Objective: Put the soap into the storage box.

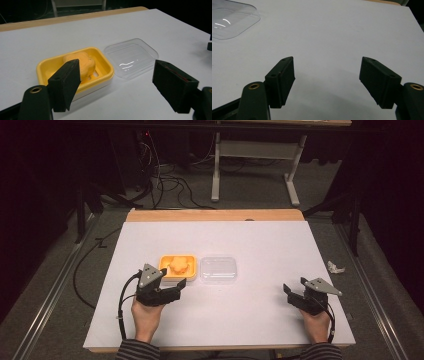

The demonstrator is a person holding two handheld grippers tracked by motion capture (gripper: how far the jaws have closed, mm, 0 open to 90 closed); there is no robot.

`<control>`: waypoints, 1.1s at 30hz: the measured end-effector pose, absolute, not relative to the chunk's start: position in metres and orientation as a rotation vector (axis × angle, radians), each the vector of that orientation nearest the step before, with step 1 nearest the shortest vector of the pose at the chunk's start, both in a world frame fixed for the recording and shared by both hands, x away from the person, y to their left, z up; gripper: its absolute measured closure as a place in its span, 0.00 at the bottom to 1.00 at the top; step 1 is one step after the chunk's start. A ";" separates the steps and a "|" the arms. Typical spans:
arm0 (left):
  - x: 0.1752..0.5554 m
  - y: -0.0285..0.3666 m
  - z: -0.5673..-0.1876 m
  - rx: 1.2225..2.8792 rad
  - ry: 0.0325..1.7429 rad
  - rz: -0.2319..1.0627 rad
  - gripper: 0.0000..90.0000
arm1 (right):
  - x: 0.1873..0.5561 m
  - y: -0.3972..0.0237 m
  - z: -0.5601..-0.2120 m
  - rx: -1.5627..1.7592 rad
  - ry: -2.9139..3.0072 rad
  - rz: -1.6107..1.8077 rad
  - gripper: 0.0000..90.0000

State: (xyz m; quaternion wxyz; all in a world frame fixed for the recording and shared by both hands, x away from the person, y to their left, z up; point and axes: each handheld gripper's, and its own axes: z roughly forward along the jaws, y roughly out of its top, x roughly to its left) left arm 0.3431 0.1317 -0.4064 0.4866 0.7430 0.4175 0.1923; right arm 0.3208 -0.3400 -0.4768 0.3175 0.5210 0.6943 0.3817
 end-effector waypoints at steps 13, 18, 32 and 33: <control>0.338 0.121 -0.414 1.829 0.990 0.435 0.25 | 0.321 -0.340 -0.477 1.372 1.827 1.002 0.32; 0.337 0.116 -0.418 1.836 0.984 0.428 0.25 | 0.321 -0.340 -0.477 1.373 1.827 1.002 0.32; 0.336 0.110 -0.425 1.846 0.987 0.425 0.25 | 0.321 -0.340 -0.477 1.373 1.826 1.001 0.32; 0.336 0.109 -0.426 1.851 0.987 0.429 0.25 | 0.321 -0.339 -0.477 1.372 1.826 1.001 0.32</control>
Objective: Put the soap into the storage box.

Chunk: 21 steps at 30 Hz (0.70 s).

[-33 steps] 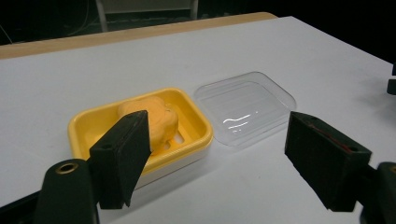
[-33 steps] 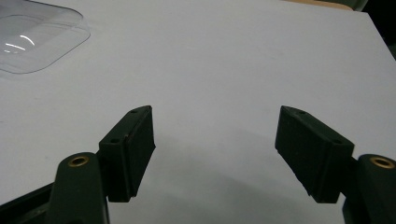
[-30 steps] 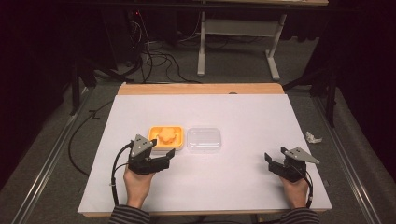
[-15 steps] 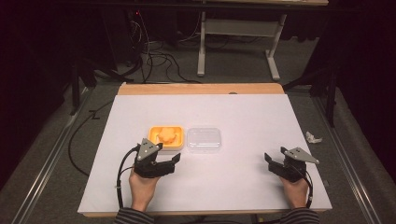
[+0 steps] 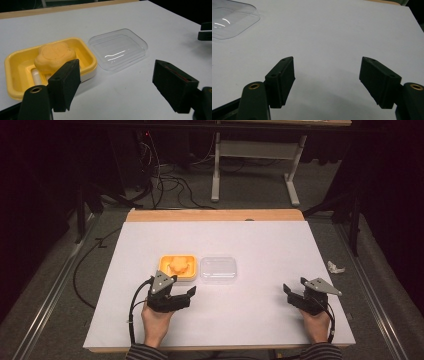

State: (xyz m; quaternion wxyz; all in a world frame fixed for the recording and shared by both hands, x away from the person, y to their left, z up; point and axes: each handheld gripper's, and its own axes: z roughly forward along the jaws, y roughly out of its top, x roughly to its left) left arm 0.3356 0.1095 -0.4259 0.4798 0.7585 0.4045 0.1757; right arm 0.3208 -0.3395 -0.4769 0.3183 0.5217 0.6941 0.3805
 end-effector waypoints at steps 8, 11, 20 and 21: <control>0.336 0.107 -0.431 1.864 0.991 0.428 0.25 | 0.321 -0.339 -0.477 1.374 1.826 1.000 0.32; 0.336 0.105 -0.433 1.870 0.989 0.439 0.25 | 0.321 -0.339 -0.477 1.376 1.826 0.999 0.32; 0.338 0.102 -0.443 1.901 0.999 0.445 0.25 | 0.321 -0.339 -0.477 1.375 1.827 0.998 0.32; 0.339 0.101 -0.444 1.910 1.001 0.449 0.25 | 0.321 -0.339 -0.477 1.376 1.827 0.998 0.32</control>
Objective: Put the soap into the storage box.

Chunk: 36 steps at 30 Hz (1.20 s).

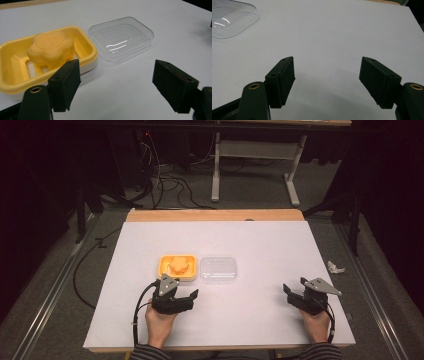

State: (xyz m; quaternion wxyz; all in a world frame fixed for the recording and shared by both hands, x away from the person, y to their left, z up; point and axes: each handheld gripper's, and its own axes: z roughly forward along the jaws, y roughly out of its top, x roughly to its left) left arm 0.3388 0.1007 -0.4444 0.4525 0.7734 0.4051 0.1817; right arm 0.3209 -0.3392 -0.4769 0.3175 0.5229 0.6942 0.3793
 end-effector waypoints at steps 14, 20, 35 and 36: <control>0.350 0.092 -0.462 1.921 1.002 0.440 0.25 | 0.321 -0.339 -0.477 1.375 1.828 0.999 0.32; 0.354 0.089 -0.473 1.955 0.993 0.471 0.25 | 0.321 -0.339 -0.477 1.376 1.829 0.998 0.32; 0.355 0.084 -0.482 1.972 0.977 0.508 0.24 | 0.321 -0.339 -0.477 1.374 1.830 0.998 0.32; 0.355 0.084 -0.482 1.973 0.975 0.510 0.24 | 0.321 -0.339 -0.477 1.374 1.829 0.998 0.32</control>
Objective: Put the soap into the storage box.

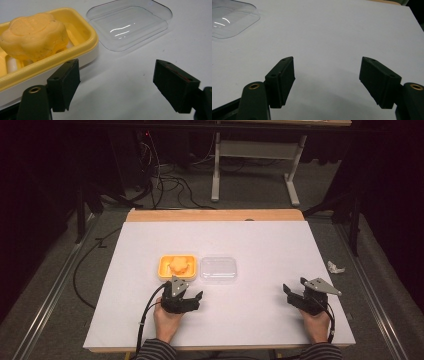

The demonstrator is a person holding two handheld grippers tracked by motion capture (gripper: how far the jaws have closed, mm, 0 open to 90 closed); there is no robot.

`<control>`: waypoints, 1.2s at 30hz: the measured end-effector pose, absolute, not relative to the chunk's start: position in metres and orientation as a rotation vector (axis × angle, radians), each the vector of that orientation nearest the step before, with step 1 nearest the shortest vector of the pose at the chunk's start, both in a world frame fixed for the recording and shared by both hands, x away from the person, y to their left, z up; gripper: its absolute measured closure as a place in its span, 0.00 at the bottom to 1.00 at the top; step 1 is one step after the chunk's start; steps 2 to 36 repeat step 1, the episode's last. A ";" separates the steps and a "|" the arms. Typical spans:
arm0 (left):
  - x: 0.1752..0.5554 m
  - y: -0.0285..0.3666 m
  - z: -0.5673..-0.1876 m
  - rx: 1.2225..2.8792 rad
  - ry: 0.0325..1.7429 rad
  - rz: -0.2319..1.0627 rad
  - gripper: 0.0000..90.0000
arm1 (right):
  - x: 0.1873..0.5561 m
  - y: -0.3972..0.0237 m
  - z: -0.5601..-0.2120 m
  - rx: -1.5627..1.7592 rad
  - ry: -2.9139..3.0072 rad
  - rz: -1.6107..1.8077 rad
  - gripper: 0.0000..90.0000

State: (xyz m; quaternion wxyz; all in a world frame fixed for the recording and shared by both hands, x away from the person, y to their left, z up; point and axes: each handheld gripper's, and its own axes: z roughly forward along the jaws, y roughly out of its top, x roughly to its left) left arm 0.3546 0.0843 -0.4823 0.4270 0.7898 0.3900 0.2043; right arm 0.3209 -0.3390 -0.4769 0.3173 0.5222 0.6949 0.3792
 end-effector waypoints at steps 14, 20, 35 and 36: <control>0.355 0.084 -0.482 1.973 0.975 0.511 0.24 | 0.321 -0.339 -0.477 1.374 1.829 0.998 0.32; 0.355 0.084 -0.482 1.973 0.975 0.511 0.24 | 0.321 -0.339 -0.477 1.374 1.829 0.998 0.32; 0.355 0.084 -0.482 1.973 0.975 0.511 0.24 | 0.321 -0.339 -0.477 1.374 1.829 0.998 0.32; 0.355 0.084 -0.482 1.973 0.975 0.511 0.24 | 0.321 -0.339 -0.477 1.374 1.829 0.998 0.32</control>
